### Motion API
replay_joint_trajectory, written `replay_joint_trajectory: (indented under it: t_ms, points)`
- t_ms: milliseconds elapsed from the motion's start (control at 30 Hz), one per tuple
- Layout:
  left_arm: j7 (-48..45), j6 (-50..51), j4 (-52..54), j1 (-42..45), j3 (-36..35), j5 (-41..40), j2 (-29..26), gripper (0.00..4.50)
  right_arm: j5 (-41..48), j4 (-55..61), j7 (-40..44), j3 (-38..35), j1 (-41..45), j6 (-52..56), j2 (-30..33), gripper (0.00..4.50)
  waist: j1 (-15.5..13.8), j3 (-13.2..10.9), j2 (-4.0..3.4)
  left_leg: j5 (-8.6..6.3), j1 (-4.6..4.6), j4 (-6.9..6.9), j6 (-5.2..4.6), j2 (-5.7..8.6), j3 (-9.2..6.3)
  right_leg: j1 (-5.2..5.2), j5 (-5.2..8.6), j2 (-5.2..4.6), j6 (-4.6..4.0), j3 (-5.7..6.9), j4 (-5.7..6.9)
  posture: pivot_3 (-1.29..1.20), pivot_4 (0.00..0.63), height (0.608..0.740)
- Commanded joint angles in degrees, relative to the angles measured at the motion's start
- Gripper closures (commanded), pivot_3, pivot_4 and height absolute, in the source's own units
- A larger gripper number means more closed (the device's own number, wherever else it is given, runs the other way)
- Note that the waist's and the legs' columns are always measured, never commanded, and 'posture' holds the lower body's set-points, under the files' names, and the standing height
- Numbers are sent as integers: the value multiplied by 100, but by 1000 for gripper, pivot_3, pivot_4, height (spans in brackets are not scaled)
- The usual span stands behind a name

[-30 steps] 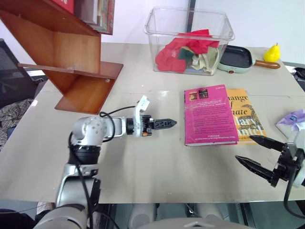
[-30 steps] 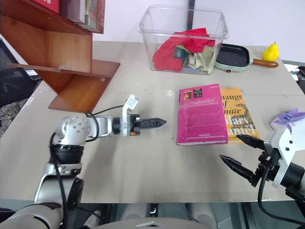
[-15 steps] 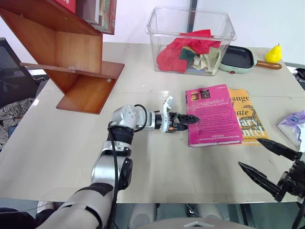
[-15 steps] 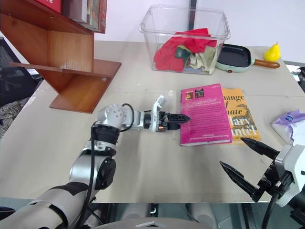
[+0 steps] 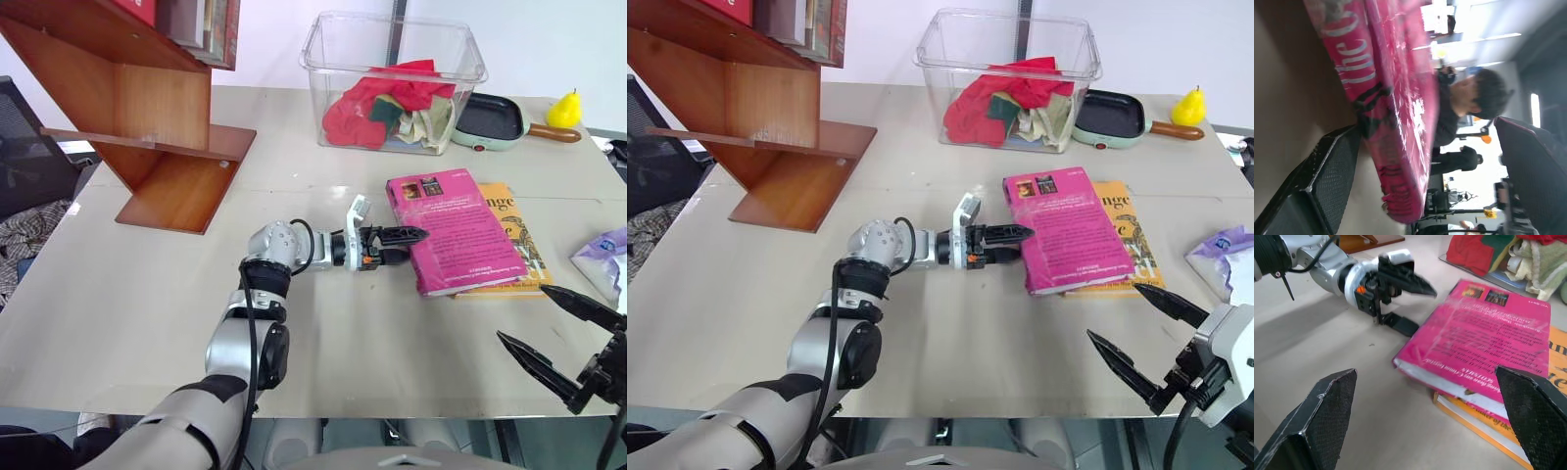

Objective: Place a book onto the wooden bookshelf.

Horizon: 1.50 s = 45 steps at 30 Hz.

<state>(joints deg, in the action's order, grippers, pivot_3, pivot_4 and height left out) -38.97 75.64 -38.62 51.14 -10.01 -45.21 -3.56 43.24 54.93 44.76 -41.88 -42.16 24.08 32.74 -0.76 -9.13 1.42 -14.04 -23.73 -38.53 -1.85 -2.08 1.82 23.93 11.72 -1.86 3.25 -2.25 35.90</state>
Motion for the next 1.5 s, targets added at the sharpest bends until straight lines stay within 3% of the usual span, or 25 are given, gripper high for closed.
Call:
replay_joint_trajectory:
  t_ms: [33, 233, 667, 767, 1000, 1033, 1267, 1500]
  points:
    - [45, -13, 178, -30, -203, -78, 103, 0, 25, -21, 46, -79, -32, -181, 30, 29, 5, 0, 0, 0, 0, 0, 0, 0, 0, 0, 0, 0, 0, 0, 0, 0, 150, 740]
    - [796, -364, -49, -14, -402, 235, 545, 0, -27, -52, 9, -46, -21, -197, 111, 29, -9, 0, 0, 0, -1, 0, 0, 1, 0, -1, 0, -2, 1, 0, 0, 0, 150, 740]
    - [940, -1167, -536, 137, -460, 496, 1143, 0, 23, 78, -181, -145, -90, -91, 172, 29, -9, 2, 0, 0, 0, -1, 0, 5, -1, -2, 2, -5, 4, 2, -1, 0, 150, 740]
    - [892, -1244, -548, 107, -428, 551, 1190, 812, 28, 102, -225, -134, -98, -75, 192, 0, -9, 2, 0, 0, -1, -1, 0, 5, -1, -2, 2, -5, 4, 3, -1, 0, 150, 740]
    - [674, -1285, -556, 39, -554, 483, 1156, 4195, 95, 111, -353, -124, -17, -20, 317, 0, -8, 2, 0, 0, -1, -1, 0, 5, -1, -2, 2, -5, 4, 4, -3, 0, 150, 740]
    - [627, -1261, -533, 24, -574, 462, 1138, 4384, 117, 120, -361, -140, -22, -18, 324, 0, -6, 2, 0, 0, -1, 0, 0, 5, -2, -2, 2, -5, 4, 4, -3, 0, 150, 740]
    - [438, -449, 876, -361, -713, -100, 740, 4386, 495, 188, -398, -185, 224, -315, 233, 0, 32, 1, -1, 0, -1, 4, 0, 0, -9, 2, 1, -3, 2, 2, -3, 0, 150, 740]
    - [824, 127, 1994, -607, -1021, -588, 509, 4386, 321, -69, -239, 24, 413, -453, 303, 0, -11, 2, -1, 0, -1, 3, 0, 3, -38, -1, 0, -3, 1, 5, -2, 0, 150, 740]
